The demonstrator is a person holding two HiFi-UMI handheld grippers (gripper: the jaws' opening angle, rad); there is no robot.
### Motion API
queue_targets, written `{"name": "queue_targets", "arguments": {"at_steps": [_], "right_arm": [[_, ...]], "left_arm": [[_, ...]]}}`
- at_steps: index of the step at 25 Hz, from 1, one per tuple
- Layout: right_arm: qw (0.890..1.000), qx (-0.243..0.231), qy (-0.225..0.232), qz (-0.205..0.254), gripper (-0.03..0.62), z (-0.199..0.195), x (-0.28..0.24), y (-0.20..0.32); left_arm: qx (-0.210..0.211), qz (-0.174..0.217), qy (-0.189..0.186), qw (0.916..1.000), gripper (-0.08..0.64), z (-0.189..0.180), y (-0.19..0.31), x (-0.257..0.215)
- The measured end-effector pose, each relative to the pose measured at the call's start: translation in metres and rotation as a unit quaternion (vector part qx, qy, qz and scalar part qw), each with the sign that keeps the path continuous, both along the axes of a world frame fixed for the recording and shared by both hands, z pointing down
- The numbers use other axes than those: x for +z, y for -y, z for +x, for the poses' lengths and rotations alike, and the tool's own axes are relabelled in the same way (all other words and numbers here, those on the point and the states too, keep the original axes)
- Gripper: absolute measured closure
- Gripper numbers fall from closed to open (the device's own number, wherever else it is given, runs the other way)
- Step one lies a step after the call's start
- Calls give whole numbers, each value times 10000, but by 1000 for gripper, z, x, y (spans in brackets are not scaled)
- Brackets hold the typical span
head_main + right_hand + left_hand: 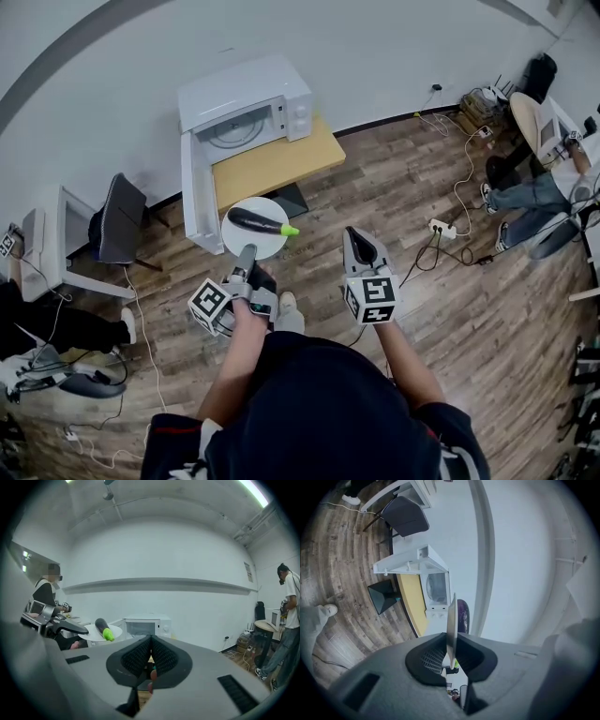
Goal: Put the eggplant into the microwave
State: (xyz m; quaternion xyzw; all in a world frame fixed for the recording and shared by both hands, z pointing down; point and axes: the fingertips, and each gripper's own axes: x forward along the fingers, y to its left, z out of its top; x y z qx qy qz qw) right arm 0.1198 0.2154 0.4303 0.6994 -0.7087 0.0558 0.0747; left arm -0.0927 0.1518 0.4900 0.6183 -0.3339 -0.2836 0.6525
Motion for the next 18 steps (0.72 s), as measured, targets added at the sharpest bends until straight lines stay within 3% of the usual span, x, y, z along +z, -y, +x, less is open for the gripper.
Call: {"name": "queue_targets", "arguments": {"at_steps": [18], "right_arm": [[9998,-53,-136,-109,581,6,-10,183]], "left_arm": [[168,43,-74,9998,518,17,174,-19]]}}
